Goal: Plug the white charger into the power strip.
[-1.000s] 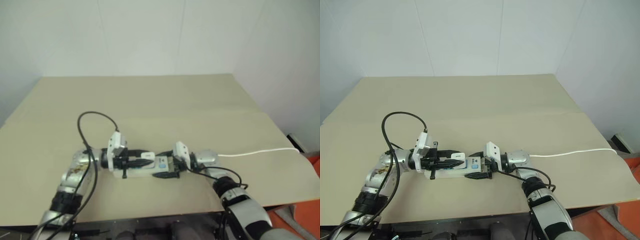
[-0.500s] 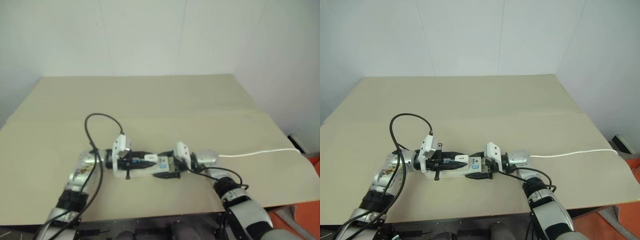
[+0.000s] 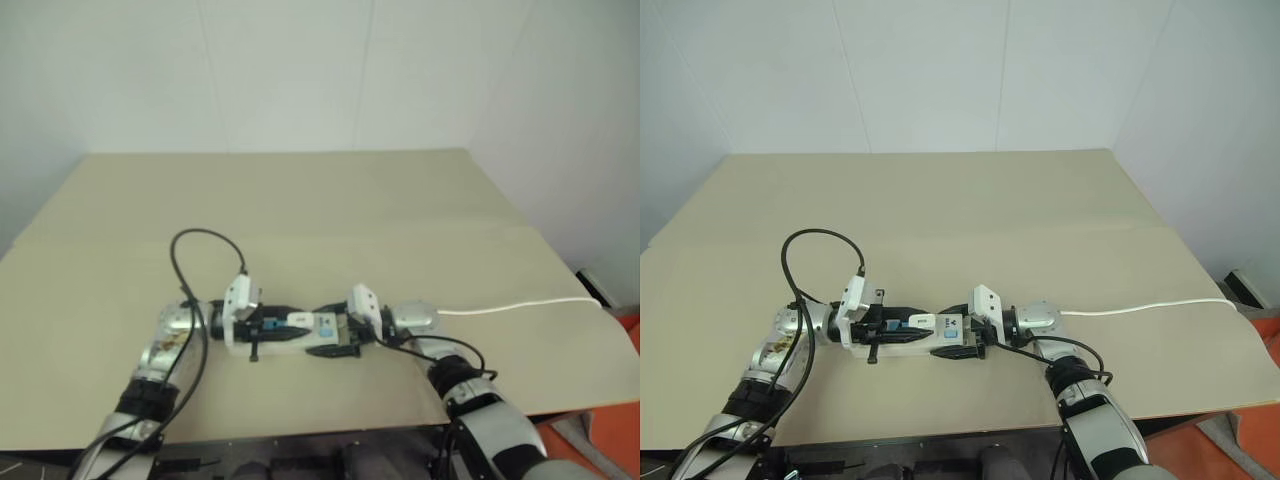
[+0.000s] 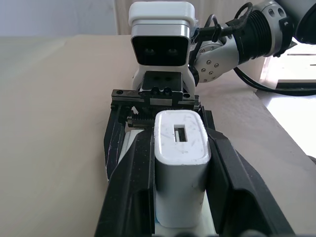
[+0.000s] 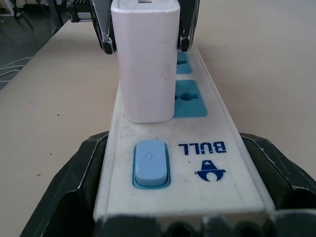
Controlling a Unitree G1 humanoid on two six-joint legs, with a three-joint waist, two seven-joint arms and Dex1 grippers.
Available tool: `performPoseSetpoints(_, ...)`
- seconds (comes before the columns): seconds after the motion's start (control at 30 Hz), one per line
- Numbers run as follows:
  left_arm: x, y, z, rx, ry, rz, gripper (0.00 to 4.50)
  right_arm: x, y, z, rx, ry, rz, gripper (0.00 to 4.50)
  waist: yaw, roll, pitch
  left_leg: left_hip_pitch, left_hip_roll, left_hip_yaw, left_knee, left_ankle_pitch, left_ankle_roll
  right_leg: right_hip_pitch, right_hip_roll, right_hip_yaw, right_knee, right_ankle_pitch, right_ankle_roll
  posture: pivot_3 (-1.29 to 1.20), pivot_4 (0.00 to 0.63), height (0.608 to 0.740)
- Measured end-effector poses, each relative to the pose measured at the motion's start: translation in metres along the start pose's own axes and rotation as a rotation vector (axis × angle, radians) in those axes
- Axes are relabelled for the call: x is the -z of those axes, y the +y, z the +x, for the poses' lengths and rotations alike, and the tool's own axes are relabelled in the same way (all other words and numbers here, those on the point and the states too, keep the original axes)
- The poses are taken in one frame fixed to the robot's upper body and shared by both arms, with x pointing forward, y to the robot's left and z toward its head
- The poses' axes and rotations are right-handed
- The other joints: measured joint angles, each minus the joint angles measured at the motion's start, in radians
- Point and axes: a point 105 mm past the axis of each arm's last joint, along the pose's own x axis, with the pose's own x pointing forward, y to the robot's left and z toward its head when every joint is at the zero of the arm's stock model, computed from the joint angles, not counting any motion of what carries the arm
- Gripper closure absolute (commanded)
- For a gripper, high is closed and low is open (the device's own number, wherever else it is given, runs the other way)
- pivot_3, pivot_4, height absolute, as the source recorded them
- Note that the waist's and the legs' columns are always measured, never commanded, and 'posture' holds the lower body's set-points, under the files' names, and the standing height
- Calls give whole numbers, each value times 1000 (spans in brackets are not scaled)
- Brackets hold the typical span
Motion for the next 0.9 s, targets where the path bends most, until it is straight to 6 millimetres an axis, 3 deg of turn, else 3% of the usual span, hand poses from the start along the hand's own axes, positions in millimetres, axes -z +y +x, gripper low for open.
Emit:
performPoseSetpoints(0.3, 3, 3, 0, 15, 6, 6, 3490, 3, 1, 0, 4, 7, 9, 1080, 1, 4, -9, 0, 0, 0, 0, 0, 0, 0, 0, 0, 0, 0, 0, 0, 150, 740)
performPoseSetpoints(0.33, 3, 3, 1, 18, 8, 3, 2780, 3, 1, 0, 4, 7, 9, 1080, 1, 4, -10, 0, 0, 0, 0, 0, 0, 0, 0, 0, 0, -1, 0, 0, 150, 740)
performPoseSetpoints(0.43, 13, 3, -10, 19, 90, -37, 1975, 3, 1, 0, 4, 5, 11, 1080, 2, 5, -10, 0, 0, 0, -1, 0, 0, -1, 1, 1, 0, -1, -1, 0, 150, 740)
performPoseSetpoints(0.63, 8, 2, -14, 27, 99, -72, 47, 2, 1, -1, 3, 5, 10, 1080, 4, 5, -10, -1, 0, 1, -1, 0, 0, -2, 1, 1, -1, -1, -1, 0, 150, 740)
performPoseSetpoints(0.73, -8, 2, -16, 34, 73, -43, 18, 2, 1, 0, 2, 4, 10, 1080, 3, 5, -10, -1, 1, 1, -1, 0, 0, -2, 1, 1, -1, -1, -1, 0, 150, 740)
performPoseSetpoints(0.9, -64, 8, -41, -33, -1, 53, 18, 2, 1, 1, 1, 1, 11, 1080, 0, 5, -10, -1, 2, 1, -2, 0, 0, -3, 1, 1, -1, -1, -1, 0, 150, 740)
